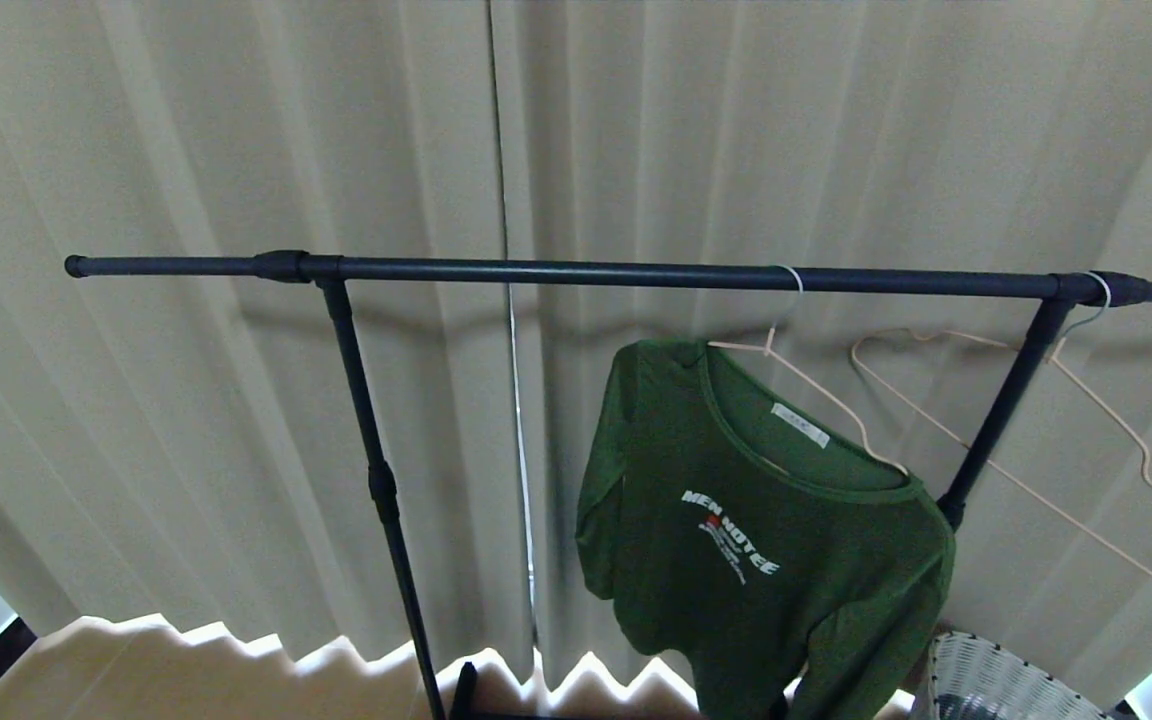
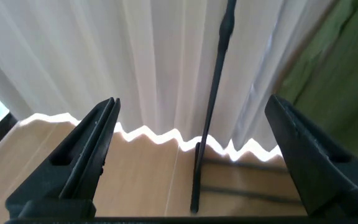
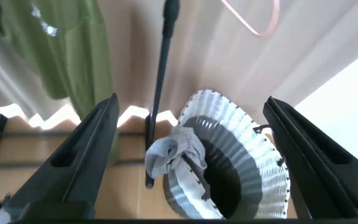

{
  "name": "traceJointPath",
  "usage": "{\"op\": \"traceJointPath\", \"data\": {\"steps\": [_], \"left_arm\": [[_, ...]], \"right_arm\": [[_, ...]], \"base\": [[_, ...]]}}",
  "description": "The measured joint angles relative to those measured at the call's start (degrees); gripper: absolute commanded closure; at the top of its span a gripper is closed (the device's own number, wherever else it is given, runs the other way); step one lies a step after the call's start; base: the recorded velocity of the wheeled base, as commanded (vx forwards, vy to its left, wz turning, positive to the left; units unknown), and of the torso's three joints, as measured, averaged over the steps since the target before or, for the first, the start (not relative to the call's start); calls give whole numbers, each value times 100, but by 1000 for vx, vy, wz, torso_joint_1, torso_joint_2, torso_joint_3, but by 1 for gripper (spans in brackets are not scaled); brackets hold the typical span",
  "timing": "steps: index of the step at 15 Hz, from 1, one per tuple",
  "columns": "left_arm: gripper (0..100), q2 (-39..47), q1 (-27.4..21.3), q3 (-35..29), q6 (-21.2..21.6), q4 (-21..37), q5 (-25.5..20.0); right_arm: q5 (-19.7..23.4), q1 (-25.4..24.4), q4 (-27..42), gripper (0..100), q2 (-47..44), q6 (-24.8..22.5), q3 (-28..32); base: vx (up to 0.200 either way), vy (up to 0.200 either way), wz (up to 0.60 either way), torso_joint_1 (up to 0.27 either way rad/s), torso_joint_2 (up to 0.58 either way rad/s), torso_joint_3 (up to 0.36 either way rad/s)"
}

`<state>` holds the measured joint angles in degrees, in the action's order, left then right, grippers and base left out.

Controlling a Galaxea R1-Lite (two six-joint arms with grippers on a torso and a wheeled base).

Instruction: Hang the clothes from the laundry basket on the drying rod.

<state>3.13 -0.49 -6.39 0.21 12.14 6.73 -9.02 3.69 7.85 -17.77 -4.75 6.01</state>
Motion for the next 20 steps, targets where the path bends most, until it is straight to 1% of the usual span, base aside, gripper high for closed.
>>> {"op": "traceJointPath", "data": {"steps": [1,3,5,6,7,8,9,10,11,13,20], "left_arm": [[0,-101,22,2,-65,-10,-17],[0,-215,35,57,-37,-115,-39],[0,-276,38,304,255,-631,-250],[0,-284,41,385,299,-690,-395],[0,-291,41,424,283,-722,-521],[0,-295,41,441,263,-724,-547],[0,-297,41,452,258,-724,-556],[0,-300,38,460,215,-730,-550],[0,-300,38,461,156,-730,-547],[0,-302,39,466,132,-739,-545],[0,-306,39,471,127,-735,-542]], "right_arm": [[16,24,22,0,273,2,-37],[90,-78,20,0,852,9,-76],[284,-315,-44,0,1362,66,-139],[435,-358,-151,0,1506,66,-200],[796,-385,-369,0,1609,55,-304],[1162,-400,-572,0,1674,46,-412],[1381,-405,-717,0,1720,41,-491],[1507,-407,-742,0,1744,44,-546],[1537,-411,-763,0,1759,99,-566],[1397,-411,-769,0,1768,249,-588],[1375,-411,-785,0,1770,249,-599]], "base": [[0,0,0,0,0,0],[0,0,0,0,0,0],[0,0,0,0,0,0],[0,0,0,0,0,0],[0,0,0,0,0,0],[0,0,0,0,0,0],[0,0,0,0,0,0],[0,0,0,0,0,0],[0,0,0,0,0,0],[0,0,0,0,0,0],[0,0,0,0,0,0]]}}
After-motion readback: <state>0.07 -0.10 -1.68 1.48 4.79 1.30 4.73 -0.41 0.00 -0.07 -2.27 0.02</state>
